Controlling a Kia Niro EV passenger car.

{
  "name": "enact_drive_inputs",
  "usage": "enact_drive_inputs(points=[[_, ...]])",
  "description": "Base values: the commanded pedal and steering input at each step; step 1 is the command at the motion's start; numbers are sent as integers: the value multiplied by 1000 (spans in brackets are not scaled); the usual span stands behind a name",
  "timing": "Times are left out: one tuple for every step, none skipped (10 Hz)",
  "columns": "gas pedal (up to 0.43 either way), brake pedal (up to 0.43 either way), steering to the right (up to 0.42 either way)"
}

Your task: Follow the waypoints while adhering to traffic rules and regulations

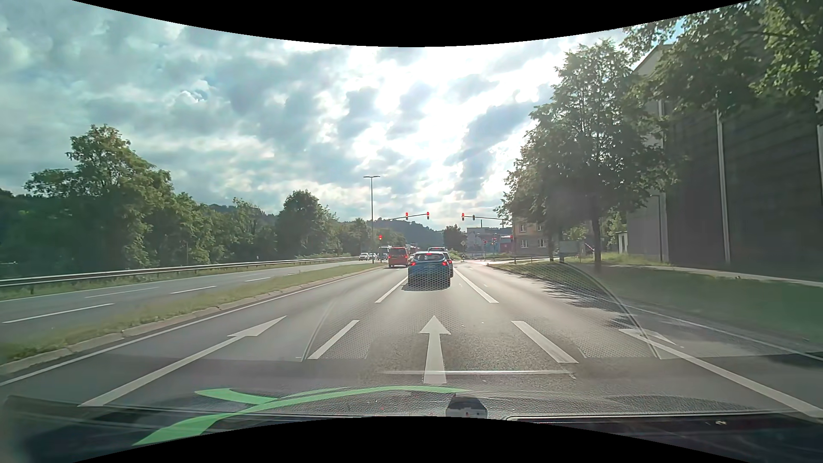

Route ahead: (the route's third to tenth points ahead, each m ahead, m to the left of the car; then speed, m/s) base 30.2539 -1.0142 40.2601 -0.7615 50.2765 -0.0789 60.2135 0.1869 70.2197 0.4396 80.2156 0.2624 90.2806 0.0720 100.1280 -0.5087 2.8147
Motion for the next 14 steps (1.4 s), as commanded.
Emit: enact_drive_inputs(points=[[0, 85, -1], [0, 98, -1], [0, 104, -1], [0, 116, -1], [0, 134, -1], [0, 146, -3], [0, 165, -5], [0, 171, -6], [0, 152, -6], [0, 122, -6], [0, 67, -6], [0, 61, -6], [0, 67, -6], [0, 79, -6]])
